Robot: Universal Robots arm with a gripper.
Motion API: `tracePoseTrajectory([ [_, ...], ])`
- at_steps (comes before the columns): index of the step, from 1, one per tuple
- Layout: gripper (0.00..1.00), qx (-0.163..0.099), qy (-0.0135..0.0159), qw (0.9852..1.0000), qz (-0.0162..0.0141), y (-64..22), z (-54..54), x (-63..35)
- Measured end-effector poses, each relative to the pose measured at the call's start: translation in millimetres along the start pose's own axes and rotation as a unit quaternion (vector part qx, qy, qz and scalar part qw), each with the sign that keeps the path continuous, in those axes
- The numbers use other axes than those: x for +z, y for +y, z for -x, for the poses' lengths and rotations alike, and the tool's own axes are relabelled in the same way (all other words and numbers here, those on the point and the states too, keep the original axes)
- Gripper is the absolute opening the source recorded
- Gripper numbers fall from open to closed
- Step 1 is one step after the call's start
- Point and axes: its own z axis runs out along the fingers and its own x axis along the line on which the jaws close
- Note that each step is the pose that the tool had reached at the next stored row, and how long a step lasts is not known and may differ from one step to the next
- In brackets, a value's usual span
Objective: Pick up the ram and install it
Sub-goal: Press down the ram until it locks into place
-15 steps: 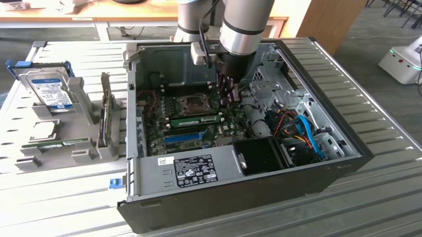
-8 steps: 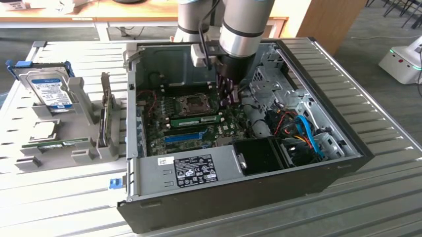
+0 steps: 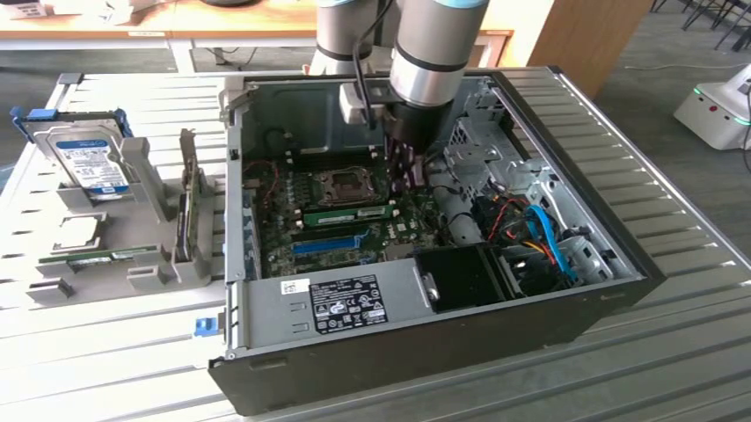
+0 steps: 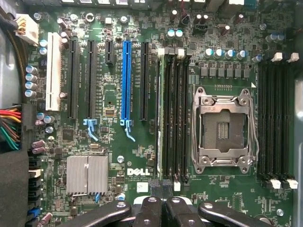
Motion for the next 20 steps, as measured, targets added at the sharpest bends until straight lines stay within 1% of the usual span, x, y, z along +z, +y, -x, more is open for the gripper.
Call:
tracePoseTrajectory([
  [15,0.11,0.000,0.0000,1.0000,0.0000,-0.4,-0.6,14.5],
  [20,0.11,0.000,0.0001,1.0000,0.0001,-0.4,-0.7,15.2],
])
